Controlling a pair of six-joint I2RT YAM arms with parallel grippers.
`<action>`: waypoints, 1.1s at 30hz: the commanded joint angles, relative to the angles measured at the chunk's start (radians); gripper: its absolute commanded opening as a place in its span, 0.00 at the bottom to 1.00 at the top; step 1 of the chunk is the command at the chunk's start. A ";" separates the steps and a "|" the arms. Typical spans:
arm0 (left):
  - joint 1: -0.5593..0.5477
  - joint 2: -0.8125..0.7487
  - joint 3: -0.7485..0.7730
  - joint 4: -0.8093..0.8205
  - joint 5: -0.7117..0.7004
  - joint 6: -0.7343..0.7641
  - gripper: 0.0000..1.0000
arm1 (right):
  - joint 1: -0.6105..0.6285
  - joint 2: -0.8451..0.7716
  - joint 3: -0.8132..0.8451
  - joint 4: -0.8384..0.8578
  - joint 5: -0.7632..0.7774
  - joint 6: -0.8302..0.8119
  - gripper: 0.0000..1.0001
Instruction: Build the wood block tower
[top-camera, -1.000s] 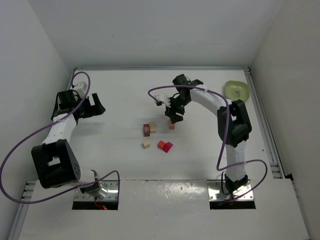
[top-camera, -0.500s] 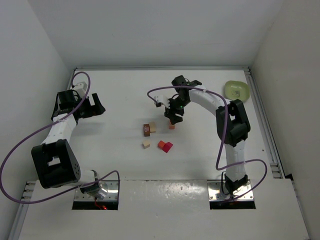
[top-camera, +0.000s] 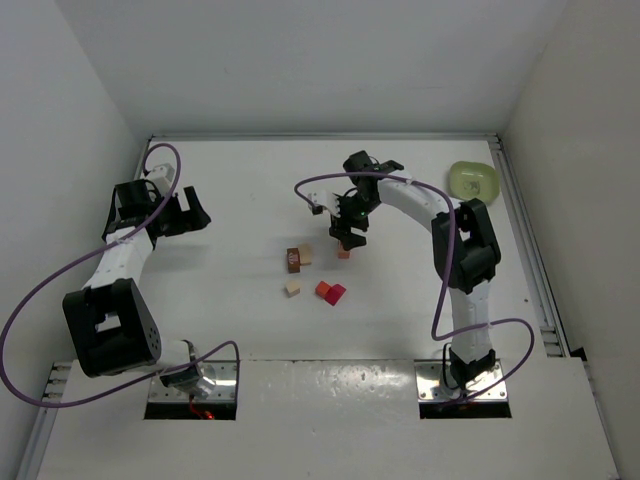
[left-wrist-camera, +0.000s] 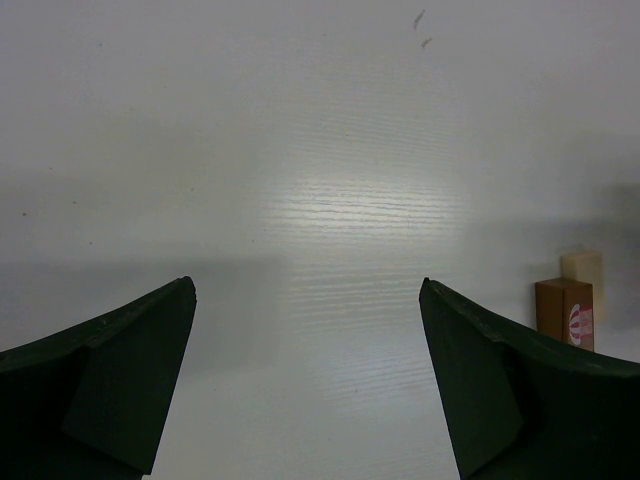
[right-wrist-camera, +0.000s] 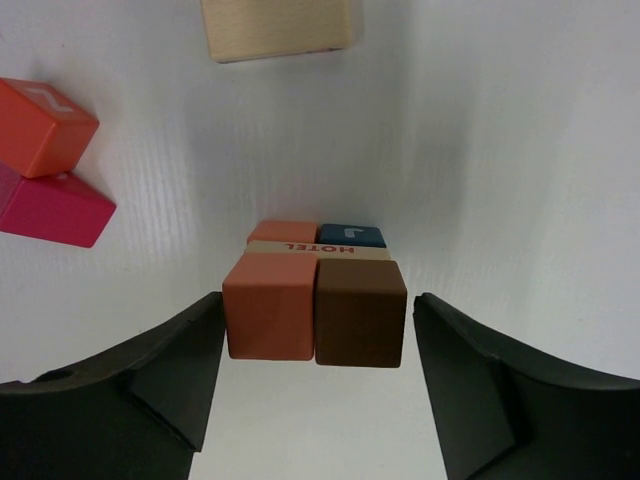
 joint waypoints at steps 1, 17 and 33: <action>-0.007 0.001 0.018 0.015 0.008 -0.005 1.00 | 0.007 -0.002 0.005 0.006 -0.007 -0.017 0.76; -0.007 0.001 -0.001 0.024 0.008 -0.005 1.00 | 0.017 -0.100 -0.017 0.047 -0.116 0.034 1.00; -0.070 -0.028 0.005 0.015 -0.007 0.024 1.00 | -0.058 -0.394 -0.043 0.411 -0.147 0.594 1.00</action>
